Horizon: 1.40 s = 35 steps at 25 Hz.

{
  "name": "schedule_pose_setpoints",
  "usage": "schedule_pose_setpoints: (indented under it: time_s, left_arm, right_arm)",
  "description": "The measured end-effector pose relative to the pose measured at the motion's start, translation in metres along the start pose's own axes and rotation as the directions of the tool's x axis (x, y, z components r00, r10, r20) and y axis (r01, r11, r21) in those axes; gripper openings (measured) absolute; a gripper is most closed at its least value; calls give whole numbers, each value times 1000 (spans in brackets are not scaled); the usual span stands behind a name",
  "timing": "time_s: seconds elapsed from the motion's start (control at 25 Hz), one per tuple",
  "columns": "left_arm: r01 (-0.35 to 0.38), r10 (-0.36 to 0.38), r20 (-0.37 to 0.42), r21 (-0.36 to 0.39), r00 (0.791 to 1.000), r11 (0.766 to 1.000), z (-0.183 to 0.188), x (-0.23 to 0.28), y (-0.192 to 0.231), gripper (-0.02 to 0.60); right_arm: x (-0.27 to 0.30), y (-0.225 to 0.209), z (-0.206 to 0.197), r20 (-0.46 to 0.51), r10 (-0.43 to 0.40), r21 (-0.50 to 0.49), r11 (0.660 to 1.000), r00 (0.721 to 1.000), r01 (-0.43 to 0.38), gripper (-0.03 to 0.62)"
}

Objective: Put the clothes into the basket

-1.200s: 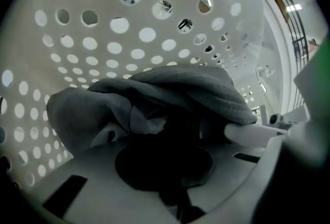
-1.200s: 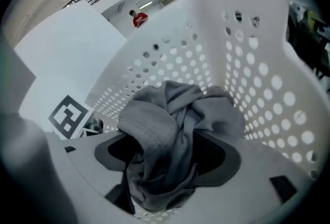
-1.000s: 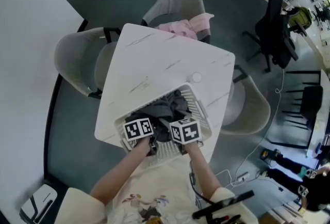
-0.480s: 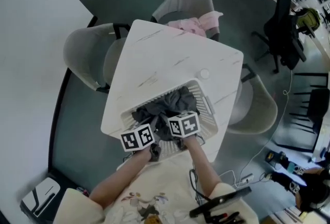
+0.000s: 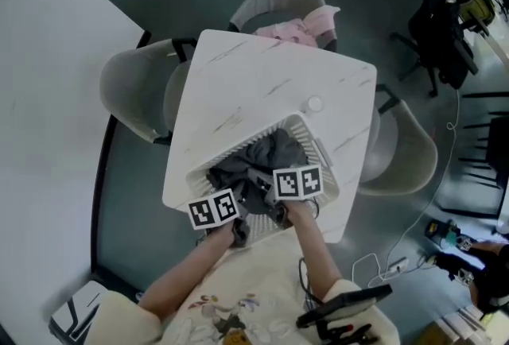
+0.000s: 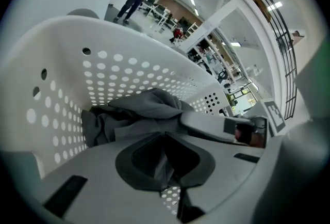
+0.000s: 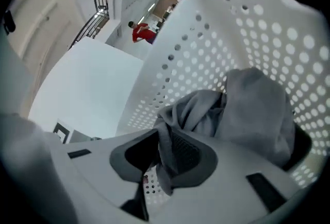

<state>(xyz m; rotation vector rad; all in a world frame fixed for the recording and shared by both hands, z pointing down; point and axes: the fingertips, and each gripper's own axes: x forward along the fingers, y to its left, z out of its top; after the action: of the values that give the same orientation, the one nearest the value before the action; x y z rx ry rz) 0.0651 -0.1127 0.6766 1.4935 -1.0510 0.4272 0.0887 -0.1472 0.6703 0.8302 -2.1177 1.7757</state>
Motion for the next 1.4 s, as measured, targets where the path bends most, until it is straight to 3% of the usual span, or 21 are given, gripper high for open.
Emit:
schedule_pose_setpoints:
  time_s: [0.2,0.36,0.8,1.0,1.4]
  left_arm:
    - [-52,54,-73,36,996,998,-20,37,20,14]
    - [-53,56,-73,34,996,998,-16,35,18,14]
    - [94,-97,49,60,994,994,9,-35,-26,14]
    - [119,-133,103,132,986,984,3,-64,-29,12]
    - [200,-247,195,234,949,952,2,-117,-39,12]
  right_arm:
    - [-24,11,11,99,-3,-84,996,995,11,67]
    - [-34,13,14,122,-81,-165,981,989,101,67]
    - [-56,49,10,250,-126,-196,964,960,178,67]
    - [-70,79,-4,376,-140,-265,931,916,251,67]
    - [-89,128,-31,492,-140,-299,900,859,318,67]
